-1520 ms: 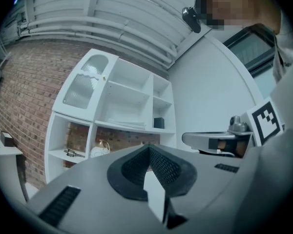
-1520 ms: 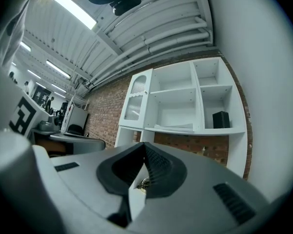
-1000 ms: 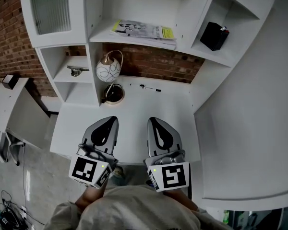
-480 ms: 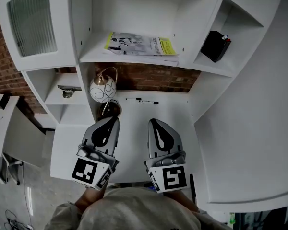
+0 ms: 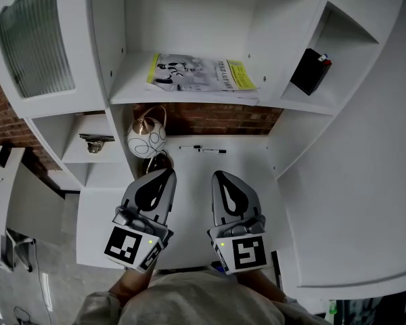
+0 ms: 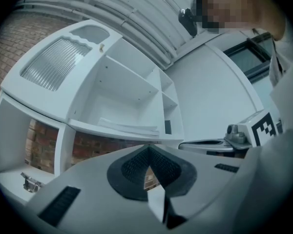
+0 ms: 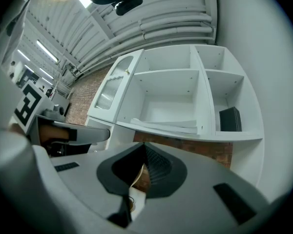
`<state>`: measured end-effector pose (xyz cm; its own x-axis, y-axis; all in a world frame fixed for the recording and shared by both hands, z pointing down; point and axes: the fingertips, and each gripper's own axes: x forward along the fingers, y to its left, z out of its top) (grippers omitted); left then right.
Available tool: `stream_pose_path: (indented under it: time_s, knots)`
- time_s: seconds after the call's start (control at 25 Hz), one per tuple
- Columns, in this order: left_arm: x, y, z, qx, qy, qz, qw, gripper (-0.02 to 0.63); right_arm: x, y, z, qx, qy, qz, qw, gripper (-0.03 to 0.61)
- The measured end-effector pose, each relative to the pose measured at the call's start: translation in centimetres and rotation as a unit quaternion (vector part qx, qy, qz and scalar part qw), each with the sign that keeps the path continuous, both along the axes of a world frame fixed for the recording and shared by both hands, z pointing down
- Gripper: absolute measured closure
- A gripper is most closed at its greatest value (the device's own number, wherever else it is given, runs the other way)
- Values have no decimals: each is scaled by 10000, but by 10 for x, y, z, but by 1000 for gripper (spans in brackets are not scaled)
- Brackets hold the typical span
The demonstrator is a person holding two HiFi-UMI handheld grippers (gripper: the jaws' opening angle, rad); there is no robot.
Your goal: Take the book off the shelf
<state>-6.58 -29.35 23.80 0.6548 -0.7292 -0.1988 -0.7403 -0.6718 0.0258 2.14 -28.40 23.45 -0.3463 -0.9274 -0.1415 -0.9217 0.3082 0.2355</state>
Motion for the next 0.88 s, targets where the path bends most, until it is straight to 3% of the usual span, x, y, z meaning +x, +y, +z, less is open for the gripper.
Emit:
stream_pose_path:
  time_s: [0.48, 0.88]
  knots:
    - [6, -25, -44, 415, -75, -87, 9991, 604, 6, -30, -38, 218, 159, -152, 9995, 561]
    - [16, -34, -67, 819, -691, -299, 9938, 604, 18, -46, -57, 463, 477, -208, 9976, 561]
